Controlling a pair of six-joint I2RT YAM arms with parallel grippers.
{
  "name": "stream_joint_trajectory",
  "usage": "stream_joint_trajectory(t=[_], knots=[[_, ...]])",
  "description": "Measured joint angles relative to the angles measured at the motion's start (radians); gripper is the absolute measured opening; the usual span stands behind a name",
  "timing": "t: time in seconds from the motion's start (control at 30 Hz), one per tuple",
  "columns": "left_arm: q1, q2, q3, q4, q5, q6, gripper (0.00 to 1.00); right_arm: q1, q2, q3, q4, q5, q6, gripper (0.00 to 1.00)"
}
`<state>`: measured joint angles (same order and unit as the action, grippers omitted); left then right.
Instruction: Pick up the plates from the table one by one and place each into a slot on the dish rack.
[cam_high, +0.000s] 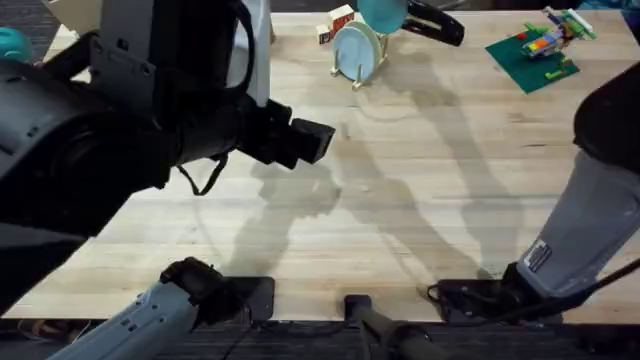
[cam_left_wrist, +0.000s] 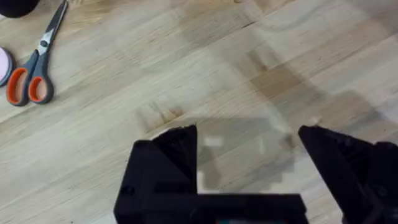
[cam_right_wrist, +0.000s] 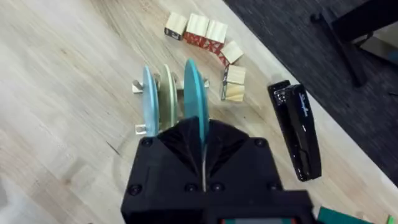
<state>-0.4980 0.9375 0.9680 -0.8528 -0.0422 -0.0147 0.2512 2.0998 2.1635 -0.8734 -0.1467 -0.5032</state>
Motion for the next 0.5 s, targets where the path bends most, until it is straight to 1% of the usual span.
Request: stream_joint_trajectory(t=[0.3, 0.5], knots=[[0.0, 0.0, 0.0, 0.0, 0.0, 0.0, 0.993, 0.0, 0.012, 0.0, 0.001, 0.0, 0.013, 0.029], [0.0, 0.0, 0.0, 0.0, 0.0, 0.0, 0.994, 0.0, 0.059, 0.0, -0.001, -0.001, 0.025, 0.029]])
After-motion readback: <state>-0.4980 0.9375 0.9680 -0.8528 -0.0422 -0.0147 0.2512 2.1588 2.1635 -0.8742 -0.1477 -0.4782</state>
